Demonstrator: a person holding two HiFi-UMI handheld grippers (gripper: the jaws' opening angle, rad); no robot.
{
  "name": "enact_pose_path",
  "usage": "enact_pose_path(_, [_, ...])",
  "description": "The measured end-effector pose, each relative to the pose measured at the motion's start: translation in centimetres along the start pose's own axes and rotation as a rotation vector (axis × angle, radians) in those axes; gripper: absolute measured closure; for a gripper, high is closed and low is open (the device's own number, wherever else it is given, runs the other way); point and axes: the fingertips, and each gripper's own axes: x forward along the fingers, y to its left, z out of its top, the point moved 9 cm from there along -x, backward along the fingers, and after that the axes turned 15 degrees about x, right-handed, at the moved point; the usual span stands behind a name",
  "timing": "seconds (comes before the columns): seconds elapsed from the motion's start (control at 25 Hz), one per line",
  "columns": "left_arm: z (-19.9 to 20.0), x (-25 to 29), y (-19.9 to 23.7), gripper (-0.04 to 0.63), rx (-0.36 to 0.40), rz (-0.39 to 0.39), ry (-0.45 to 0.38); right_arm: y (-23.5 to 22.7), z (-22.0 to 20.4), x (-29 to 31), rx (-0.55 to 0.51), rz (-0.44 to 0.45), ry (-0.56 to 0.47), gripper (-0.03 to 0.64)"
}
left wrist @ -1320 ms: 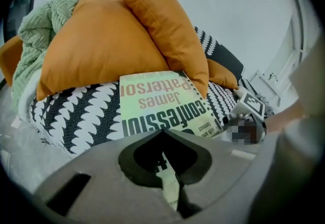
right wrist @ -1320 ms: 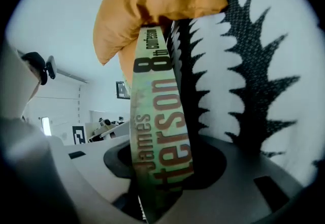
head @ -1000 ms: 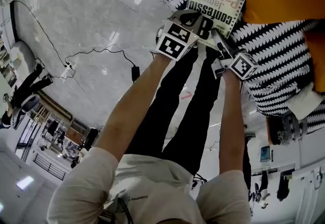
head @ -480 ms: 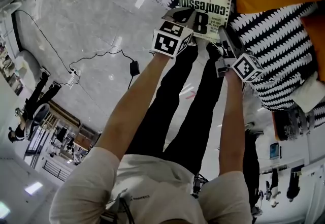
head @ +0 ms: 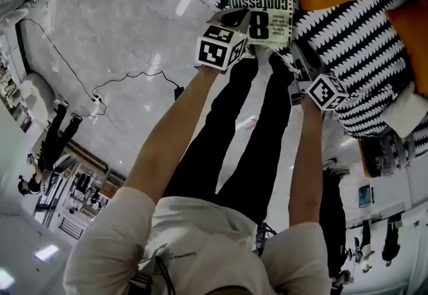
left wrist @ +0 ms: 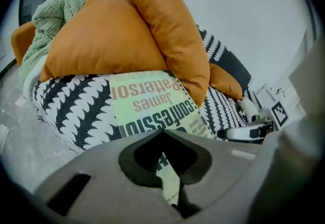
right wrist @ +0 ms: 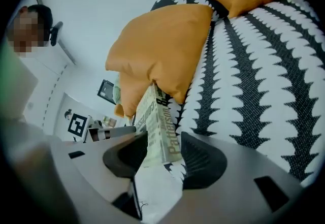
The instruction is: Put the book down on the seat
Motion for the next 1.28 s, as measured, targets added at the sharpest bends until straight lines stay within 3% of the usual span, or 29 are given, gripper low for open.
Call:
enact_pose_path(0.32, [1.1,-5.3,-0.5,0.588,0.022,-0.002,-0.040,7.6,0.5,0.4,-0.062,0.039,-0.032,0.419])
enact_pose_path(0.64, [2.3,-12.6,-2.5,0.588,0.087,-0.004,-0.043,14.3,0.4,-3.6,-0.127,0.006,-0.034,0.419])
enact_pose_path(0.92, [5.4,-19.5,-3.4,0.588,0.070,0.038,-0.127,20.5,-0.1,-6.9,-0.006,0.025,-0.156,0.422])
enact_pose_path(1.12, [6.9,-23.6,-5.4,0.588,0.072,0.052,-0.180,24.4,-1.0,-8.1,-0.058,0.025,-0.140,0.423])
enact_pose_path(1.28, [6.4,-26.1,-6.7,0.588,0.064,0.066,-0.200,26.5,-1.9,-9.6,-0.039,0.049,-0.156,0.423])
